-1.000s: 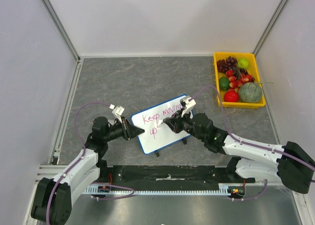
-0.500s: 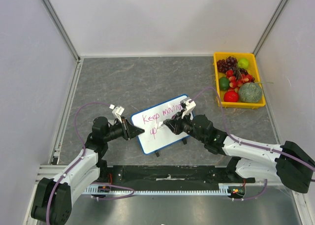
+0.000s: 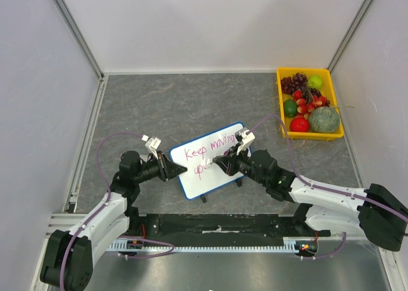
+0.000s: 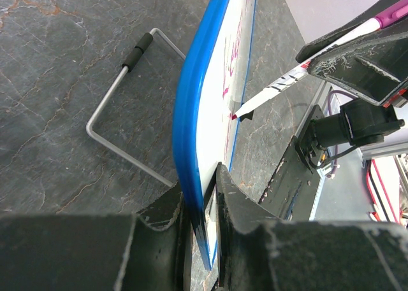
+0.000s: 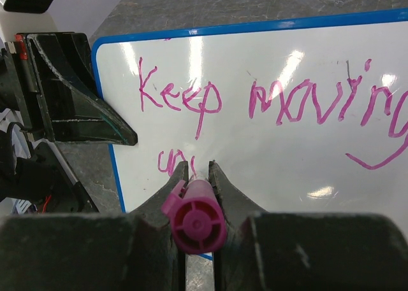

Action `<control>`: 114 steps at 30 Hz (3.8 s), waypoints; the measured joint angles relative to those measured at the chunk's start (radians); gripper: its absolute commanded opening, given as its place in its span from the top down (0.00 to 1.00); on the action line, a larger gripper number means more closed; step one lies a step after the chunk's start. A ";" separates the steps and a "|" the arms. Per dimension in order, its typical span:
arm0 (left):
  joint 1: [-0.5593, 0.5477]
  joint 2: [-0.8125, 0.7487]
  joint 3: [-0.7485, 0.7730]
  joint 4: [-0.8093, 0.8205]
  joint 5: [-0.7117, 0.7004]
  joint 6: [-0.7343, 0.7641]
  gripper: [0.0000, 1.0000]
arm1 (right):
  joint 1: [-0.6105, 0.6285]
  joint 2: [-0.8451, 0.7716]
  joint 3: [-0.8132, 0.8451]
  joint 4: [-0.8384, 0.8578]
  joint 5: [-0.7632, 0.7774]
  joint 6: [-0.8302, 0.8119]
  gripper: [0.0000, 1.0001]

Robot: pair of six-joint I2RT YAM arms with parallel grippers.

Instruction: Write a sentence on the whiteboard

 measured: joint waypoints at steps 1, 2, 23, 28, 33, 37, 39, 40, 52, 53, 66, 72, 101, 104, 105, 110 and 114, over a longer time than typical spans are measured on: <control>0.000 0.000 0.000 0.000 0.000 0.000 0.98 | 0.000 0.000 0.000 0.000 0.000 0.000 1.00; 0.000 0.000 0.000 0.000 0.000 0.000 0.98 | 0.000 0.000 0.000 0.000 0.000 0.000 1.00; 0.000 0.000 0.000 0.000 0.000 0.000 0.98 | -0.013 0.005 0.050 -0.053 0.015 -0.023 1.00; 0.000 0.000 0.000 0.000 0.000 0.000 0.98 | -0.017 0.007 0.063 -0.058 0.027 -0.023 1.00; 0.000 0.000 0.000 0.000 0.000 0.000 0.98 | -0.017 0.007 0.063 -0.058 0.027 -0.023 1.00; 0.000 0.000 0.000 0.000 0.000 0.000 0.98 | -0.017 0.007 0.061 -0.057 0.027 -0.023 1.00; 0.000 0.000 0.000 0.000 0.000 0.000 0.98 | -0.018 0.006 0.055 -0.050 0.027 -0.022 1.00; 0.000 0.000 0.000 0.000 0.000 0.000 0.98 | -0.018 0.006 0.050 -0.048 0.025 -0.020 1.00; 0.000 0.002 0.000 0.000 0.000 0.000 0.98 | -0.018 -0.014 -0.001 -0.029 0.000 0.003 1.00; 0.000 0.002 0.000 0.000 0.000 0.000 0.98 | -0.018 -0.016 -0.003 -0.029 0.000 0.003 1.00; 0.000 0.002 0.000 0.000 0.000 0.000 0.98 | -0.024 -0.025 0.016 -0.069 0.018 -0.004 1.00; 0.000 0.002 0.000 0.000 0.000 0.000 0.98 | -0.035 -0.016 0.048 -0.082 0.034 -0.010 1.00; 0.000 0.002 0.000 0.000 0.001 0.000 0.98 | -0.084 -0.100 0.035 -0.093 0.005 -0.024 1.00; 0.000 0.002 0.000 0.000 0.001 0.000 0.98 | -0.087 -0.087 0.027 -0.092 0.005 -0.024 1.00; 0.000 0.002 0.000 0.000 0.001 0.000 0.98 | -0.087 -0.084 0.025 -0.092 0.004 -0.024 1.00; 0.000 0.002 0.000 0.000 0.001 0.000 0.98 | -0.087 -0.075 0.014 -0.088 0.001 -0.023 1.00; 0.000 0.002 0.000 0.000 0.001 0.000 0.98 | -0.087 -0.071 0.014 -0.083 0.001 -0.023 1.00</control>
